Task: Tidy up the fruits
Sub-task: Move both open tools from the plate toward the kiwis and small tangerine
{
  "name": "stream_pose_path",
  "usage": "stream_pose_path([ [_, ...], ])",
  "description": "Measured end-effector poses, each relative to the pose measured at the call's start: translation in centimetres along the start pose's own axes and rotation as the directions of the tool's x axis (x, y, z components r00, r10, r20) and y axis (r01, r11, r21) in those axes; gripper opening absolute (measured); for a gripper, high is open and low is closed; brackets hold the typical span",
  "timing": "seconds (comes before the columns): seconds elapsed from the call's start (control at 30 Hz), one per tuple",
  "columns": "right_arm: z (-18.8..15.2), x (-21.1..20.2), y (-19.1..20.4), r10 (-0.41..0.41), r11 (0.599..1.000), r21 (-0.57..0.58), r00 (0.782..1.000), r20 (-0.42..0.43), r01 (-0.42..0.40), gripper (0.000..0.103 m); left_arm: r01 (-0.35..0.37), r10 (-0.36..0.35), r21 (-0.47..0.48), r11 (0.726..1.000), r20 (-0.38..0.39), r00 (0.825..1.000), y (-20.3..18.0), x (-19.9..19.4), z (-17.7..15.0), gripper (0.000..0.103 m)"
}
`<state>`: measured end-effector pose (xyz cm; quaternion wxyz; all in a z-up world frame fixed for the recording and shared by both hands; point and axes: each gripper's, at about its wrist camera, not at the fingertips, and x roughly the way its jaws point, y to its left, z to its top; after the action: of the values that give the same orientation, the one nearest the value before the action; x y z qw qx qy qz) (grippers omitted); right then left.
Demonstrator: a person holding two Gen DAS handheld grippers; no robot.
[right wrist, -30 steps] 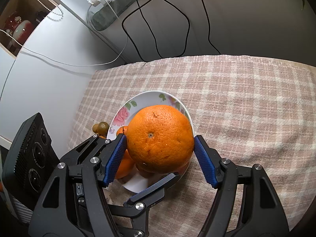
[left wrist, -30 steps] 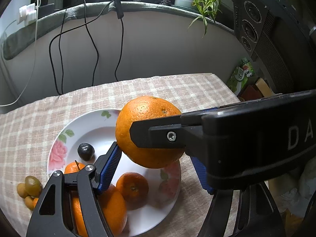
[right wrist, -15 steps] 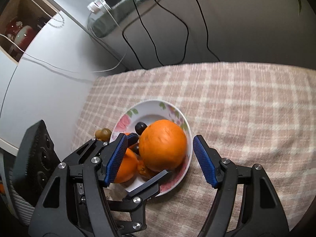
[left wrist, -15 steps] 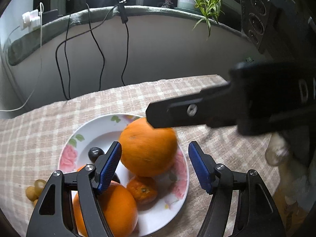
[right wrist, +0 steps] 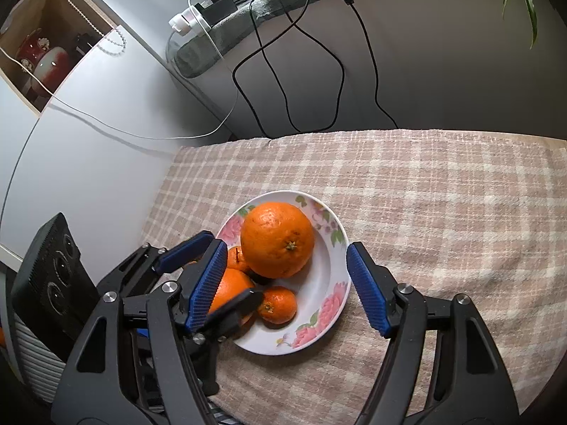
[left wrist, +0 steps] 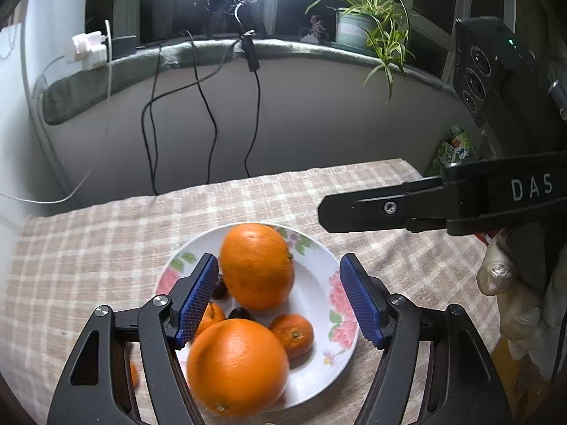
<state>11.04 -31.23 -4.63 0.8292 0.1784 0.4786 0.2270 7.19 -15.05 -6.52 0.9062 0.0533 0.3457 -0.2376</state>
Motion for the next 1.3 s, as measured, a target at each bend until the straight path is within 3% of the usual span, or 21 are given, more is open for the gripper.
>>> stream_pose_path([
  [0.2,-0.2,-0.2,0.6,-0.010,1.000,-0.023,1.000,0.021,0.010,0.073,-0.024,0.024,-0.008,1.000,0.023,0.999,1.0,-1.2,-0.2,0.071],
  [0.73,-0.8,-0.3,2.6,-0.009,0.998,-0.057,0.995,0.100,0.015,0.086,-0.066,0.068,-0.032,0.997,0.077,0.995,4.4,-3.5,-1.2,0.071],
  [1.07,-2.5,-1.0,7.0,0.008,0.980,-0.198,0.982,0.190,0.031,0.086,-0.107,0.111,-0.059,0.992,0.074,0.991,7.3,-4.4,-2.6,0.071],
  [1.13,-3.0,-0.8,8.4,0.015,0.969,-0.244,0.980,0.198,0.035,0.092,-0.115,0.120,-0.067,0.991,0.074,0.990,7.9,-4.6,-2.9,0.071],
  [1.3,-4.6,0.0,11.4,0.040,0.943,-0.333,0.980,0.196,0.028,0.092,-0.134,0.141,-0.092,0.987,0.077,0.987,9.8,-5.1,-3.5,0.071],
])
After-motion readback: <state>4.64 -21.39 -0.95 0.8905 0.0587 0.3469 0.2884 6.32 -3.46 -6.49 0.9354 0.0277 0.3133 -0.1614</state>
